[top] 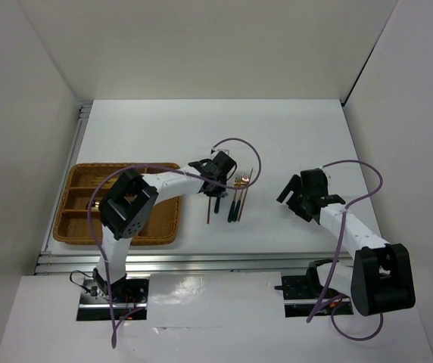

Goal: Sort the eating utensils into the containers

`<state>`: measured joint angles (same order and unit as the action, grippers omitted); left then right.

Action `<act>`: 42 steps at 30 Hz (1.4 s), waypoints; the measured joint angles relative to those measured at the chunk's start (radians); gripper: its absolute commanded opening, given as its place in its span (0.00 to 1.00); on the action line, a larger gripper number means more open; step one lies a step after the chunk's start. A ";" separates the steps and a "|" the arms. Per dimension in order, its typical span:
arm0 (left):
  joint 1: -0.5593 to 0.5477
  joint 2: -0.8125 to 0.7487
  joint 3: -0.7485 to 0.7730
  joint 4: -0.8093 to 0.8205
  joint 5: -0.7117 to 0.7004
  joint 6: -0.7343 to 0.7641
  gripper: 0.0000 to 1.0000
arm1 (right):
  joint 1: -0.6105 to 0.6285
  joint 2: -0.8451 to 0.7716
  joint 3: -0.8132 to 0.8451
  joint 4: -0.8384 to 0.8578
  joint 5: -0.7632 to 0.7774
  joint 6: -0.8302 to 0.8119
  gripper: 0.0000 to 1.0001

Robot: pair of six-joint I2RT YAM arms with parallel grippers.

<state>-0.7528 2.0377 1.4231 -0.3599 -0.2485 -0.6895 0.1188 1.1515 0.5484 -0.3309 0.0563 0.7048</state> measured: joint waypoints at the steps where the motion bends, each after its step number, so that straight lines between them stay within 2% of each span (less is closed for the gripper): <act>1: 0.003 -0.018 -0.024 0.011 0.006 -0.003 0.17 | 0.000 0.000 0.000 0.000 0.000 0.000 0.86; 6: 0.059 -0.192 -0.180 0.040 0.044 -0.055 0.17 | 0.000 0.000 0.000 0.000 0.000 0.000 0.86; 14: 0.298 -0.653 -0.442 0.214 0.063 -0.187 0.17 | 0.000 0.016 0.000 0.004 -0.014 0.000 0.86; 18: 0.369 -0.820 -0.613 0.224 -0.010 -0.317 0.19 | 0.000 0.029 0.000 0.005 -0.020 0.000 0.86; 19: 0.383 -0.872 -0.666 0.210 -0.036 -0.364 0.23 | 0.000 0.031 0.000 0.006 -0.020 0.000 0.86; 21: 0.408 -0.977 -0.765 0.185 -0.089 -0.444 0.24 | 0.000 0.031 0.000 0.007 -0.020 0.000 0.86; 25: 0.463 -1.156 -0.882 0.123 -0.177 -0.572 0.24 | 0.000 0.031 0.000 0.009 -0.021 0.000 0.86; 31: 0.494 -1.243 -0.887 -0.035 -0.296 -0.772 0.24 | 0.000 0.036 -0.001 0.011 -0.036 0.000 0.86; 34: 0.500 -1.242 -0.883 -0.130 -0.336 -0.873 0.27 | 0.000 0.036 -0.002 0.011 -0.039 0.000 0.86; 42: 0.523 -1.196 -0.832 -0.362 -0.373 -1.085 0.27 | 0.000 0.036 -0.010 0.018 -0.043 0.000 0.86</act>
<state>-0.2295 0.8413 0.5911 -0.7216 -0.6216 -1.7748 0.1184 1.1877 0.5381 -0.3130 0.0132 0.7048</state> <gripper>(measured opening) 0.288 0.863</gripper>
